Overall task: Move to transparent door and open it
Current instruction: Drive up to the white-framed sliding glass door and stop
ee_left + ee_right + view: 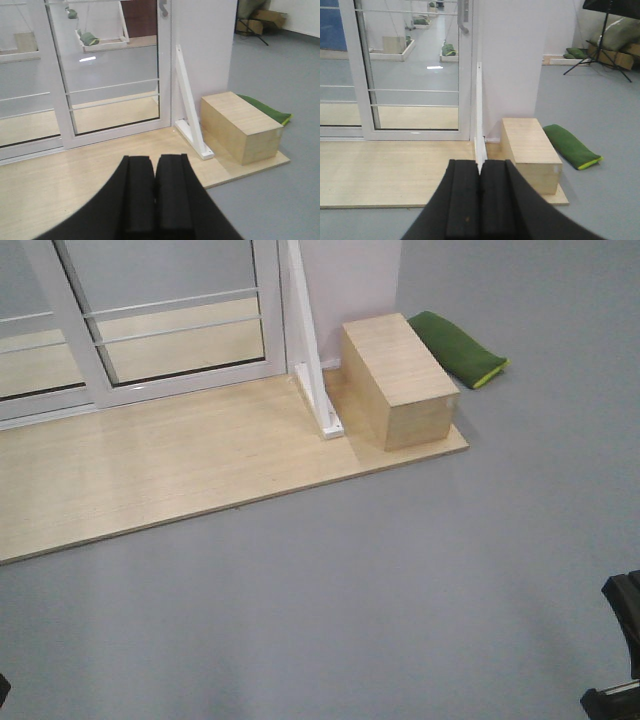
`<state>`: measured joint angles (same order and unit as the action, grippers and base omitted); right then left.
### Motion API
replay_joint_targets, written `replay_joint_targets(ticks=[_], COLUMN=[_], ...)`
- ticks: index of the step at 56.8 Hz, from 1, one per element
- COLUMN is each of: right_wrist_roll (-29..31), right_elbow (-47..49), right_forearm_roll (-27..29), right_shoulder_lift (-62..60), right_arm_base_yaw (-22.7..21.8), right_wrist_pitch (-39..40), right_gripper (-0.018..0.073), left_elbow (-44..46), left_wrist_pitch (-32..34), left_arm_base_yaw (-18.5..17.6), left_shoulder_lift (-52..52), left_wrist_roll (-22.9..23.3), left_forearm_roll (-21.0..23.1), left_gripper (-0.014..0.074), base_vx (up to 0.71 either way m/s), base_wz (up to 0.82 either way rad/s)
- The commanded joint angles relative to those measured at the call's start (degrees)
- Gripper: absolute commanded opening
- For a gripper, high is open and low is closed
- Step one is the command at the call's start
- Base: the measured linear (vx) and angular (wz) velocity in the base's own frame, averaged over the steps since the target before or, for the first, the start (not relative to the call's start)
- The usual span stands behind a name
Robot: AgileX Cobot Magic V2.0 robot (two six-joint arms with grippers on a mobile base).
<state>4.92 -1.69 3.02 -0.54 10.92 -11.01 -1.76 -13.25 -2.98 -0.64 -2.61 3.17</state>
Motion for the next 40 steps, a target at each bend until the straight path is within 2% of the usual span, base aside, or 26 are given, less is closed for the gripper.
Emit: replay_joint_targets(ticks=[1,21,40], right_wrist_roll=[0.0,0.0,0.0], right_elbow=[-0.2,-0.2,-0.2], right_forearm_roll=[-0.3,-0.3,-0.3], right_shoulder_lift=[-0.9,-0.9,-0.9], right_arm_base_yaw=[-0.2,-0.2,-0.2], right_wrist_pitch=[4.8,4.8,4.8], right_gripper=[-0.0001,-0.0001,-0.0001], left_elbow=[-0.5,-0.5,-0.5], left_wrist_pitch=[4.4,4.4,4.4], left_arm_base_yaw=[-0.3,-0.3,-0.3], left_shoulder_lift=[-0.8,-0.8,-0.8], left_wrist_roll=[0.5,0.5,0.5], left_forearm_roll=[0.6,0.6,0.6], left_gripper=[-0.0006,-0.0006,-0.0006], base_vx=[0.55,0.55,0.54], base_wz=[0.40,0.36,0.18])
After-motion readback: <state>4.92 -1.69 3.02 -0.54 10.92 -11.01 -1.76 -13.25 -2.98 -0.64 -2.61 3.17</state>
